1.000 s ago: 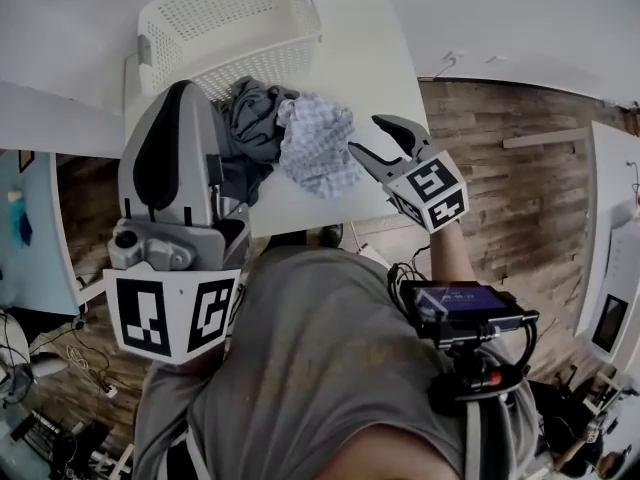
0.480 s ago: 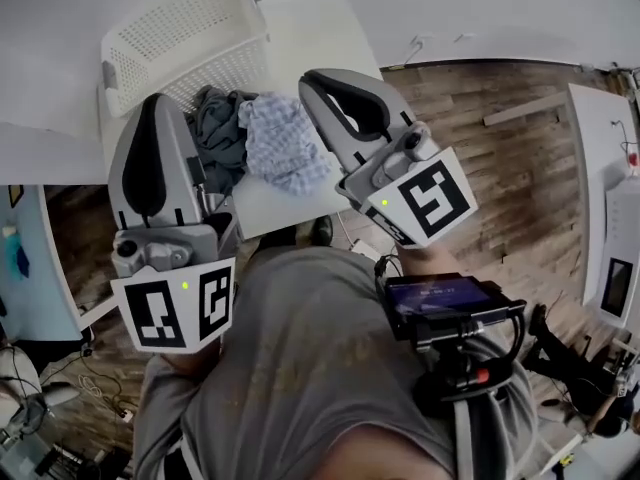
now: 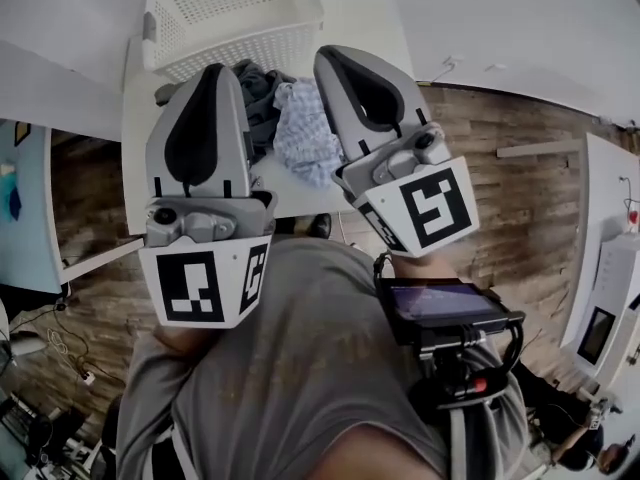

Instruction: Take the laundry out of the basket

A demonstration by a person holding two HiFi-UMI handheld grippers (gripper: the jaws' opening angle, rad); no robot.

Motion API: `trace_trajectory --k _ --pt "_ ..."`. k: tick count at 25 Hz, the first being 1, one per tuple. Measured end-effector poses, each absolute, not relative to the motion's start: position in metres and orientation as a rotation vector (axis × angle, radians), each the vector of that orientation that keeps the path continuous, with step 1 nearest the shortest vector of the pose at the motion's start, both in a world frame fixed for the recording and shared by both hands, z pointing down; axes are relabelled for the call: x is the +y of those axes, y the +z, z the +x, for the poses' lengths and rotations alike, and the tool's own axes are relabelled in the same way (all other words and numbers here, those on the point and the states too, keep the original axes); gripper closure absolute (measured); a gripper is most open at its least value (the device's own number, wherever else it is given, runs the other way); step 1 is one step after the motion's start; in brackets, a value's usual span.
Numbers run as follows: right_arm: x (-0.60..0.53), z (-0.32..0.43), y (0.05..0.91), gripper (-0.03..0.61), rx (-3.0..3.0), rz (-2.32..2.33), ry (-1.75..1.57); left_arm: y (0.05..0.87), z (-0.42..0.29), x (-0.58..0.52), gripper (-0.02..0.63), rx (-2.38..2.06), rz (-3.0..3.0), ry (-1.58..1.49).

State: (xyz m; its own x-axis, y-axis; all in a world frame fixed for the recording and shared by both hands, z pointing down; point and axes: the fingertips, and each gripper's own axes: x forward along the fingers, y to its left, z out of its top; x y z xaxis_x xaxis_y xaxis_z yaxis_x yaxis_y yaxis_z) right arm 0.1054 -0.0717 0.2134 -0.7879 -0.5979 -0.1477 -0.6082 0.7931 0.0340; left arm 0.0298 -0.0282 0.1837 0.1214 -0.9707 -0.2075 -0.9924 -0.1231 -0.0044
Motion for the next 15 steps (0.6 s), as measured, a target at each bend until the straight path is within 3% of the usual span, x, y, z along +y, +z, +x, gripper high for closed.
trace_trajectory --k 15 --pt "-0.067 0.068 0.216 0.571 2.904 -0.91 0.122 0.188 -0.009 -0.028 0.605 2.031 -2.222 0.266"
